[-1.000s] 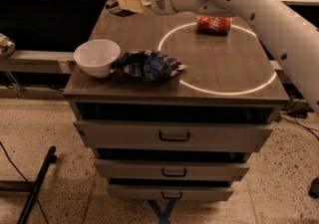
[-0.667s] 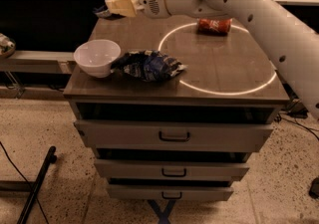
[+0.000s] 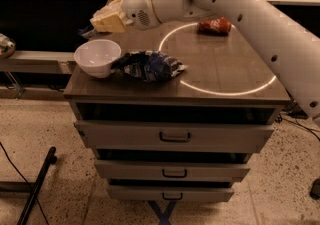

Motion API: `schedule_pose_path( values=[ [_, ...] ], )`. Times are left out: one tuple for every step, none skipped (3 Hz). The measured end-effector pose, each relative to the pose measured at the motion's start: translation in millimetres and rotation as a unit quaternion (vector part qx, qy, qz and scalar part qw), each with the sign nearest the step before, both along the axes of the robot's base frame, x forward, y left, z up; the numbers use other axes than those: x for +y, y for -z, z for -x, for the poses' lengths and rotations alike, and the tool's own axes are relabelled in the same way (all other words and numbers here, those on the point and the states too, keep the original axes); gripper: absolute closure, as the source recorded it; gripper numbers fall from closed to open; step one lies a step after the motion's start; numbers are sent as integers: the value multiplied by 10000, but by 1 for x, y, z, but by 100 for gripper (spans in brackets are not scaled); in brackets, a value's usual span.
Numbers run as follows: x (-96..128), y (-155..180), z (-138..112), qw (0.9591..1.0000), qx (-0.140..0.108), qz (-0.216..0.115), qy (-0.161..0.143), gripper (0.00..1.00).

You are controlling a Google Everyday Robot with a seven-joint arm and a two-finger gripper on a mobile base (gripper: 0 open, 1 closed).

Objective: Place rxbar blueberry into white bowl

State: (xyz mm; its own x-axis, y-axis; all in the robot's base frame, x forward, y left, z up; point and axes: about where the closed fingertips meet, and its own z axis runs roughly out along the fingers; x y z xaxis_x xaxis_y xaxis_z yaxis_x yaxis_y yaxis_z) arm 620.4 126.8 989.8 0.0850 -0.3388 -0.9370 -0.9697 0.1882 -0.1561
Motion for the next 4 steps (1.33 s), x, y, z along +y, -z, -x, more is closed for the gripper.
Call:
schedule_pose_path(
  values=[
    [7,13,15,9994,111,213,-238,82],
    [13,21,24,9983,153,402,-385,59],
    [19,27,28,9970,183,591,-466,36],
    [24,30,27,9959,202,715,-507,13]
  ],
)
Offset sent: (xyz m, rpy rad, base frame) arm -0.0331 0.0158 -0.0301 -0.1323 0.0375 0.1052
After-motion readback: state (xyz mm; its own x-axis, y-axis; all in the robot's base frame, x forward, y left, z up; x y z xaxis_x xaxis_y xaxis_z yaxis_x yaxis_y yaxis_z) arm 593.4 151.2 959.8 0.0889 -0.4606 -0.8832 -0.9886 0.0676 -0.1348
